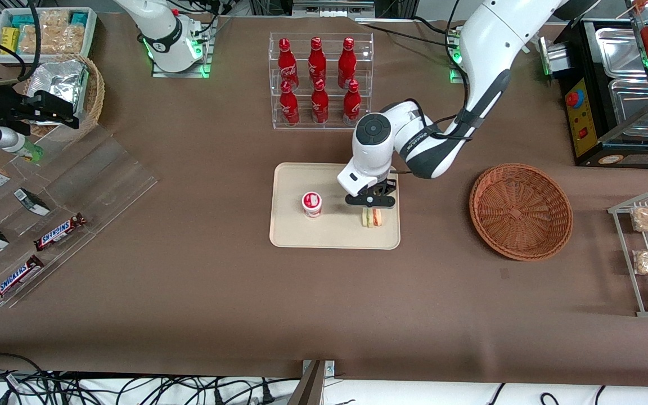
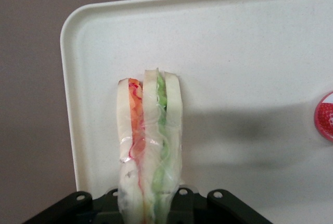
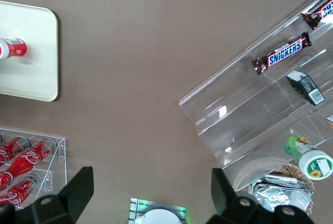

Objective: Place sandwich from basket to tray
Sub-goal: 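Lower the sandwich onto the tray beside the red cup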

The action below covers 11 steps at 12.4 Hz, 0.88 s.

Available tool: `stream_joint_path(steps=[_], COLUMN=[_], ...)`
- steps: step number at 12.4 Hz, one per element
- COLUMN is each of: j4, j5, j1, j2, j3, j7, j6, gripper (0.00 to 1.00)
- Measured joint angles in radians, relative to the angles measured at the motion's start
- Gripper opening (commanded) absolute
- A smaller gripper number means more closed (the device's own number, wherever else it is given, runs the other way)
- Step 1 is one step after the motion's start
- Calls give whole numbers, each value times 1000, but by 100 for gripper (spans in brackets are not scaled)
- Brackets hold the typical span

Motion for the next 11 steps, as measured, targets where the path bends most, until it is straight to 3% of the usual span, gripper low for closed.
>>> stream_joint_path(steps=[1,2,9,11], j4=[0,0,39,72], j5=[0,0,15,-31], j1=[0,-1,3,31], j2=[1,2,-31,-90], j3=[0,0,-1,-2], j7=[-11,-33,-119,-121], j6=[1,1,-21,-73], gripper=[78,100,100,100])
